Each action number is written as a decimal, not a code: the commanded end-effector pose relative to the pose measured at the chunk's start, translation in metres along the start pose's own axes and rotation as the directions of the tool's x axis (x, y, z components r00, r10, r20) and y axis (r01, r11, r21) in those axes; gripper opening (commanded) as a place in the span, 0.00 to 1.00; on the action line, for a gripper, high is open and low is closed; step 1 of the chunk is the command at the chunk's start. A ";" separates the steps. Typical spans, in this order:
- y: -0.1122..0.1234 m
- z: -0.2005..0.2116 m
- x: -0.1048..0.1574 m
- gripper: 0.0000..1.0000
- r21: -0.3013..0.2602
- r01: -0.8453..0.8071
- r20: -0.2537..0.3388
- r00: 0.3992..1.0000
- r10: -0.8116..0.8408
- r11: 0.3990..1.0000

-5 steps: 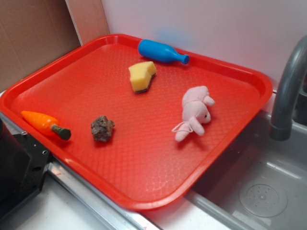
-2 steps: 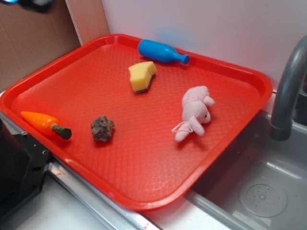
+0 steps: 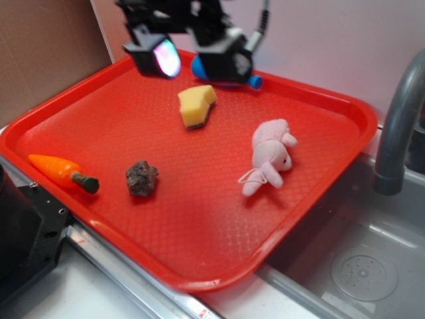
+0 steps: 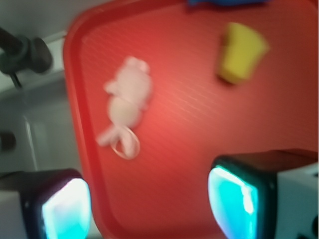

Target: Grab the pink bunny.

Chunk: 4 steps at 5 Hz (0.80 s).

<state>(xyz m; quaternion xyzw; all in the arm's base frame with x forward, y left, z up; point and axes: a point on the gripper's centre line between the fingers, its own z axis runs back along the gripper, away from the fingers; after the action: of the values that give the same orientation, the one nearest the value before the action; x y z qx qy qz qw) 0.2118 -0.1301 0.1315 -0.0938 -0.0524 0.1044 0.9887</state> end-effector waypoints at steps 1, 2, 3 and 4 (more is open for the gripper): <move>-0.026 -0.054 0.065 1.00 0.046 0.021 0.018 1.000 -0.022 0.999; -0.029 -0.081 0.072 1.00 0.084 0.048 -0.044 0.998 -0.045 0.995; -0.006 -0.100 0.057 1.00 0.134 -0.019 -0.118 0.992 0.035 0.991; 0.018 -0.101 0.042 0.00 0.137 -0.085 -0.138 0.985 0.104 0.987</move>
<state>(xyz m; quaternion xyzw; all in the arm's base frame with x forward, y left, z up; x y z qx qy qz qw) 0.2537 -0.1252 0.0195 -0.0301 0.0504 0.1406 0.9883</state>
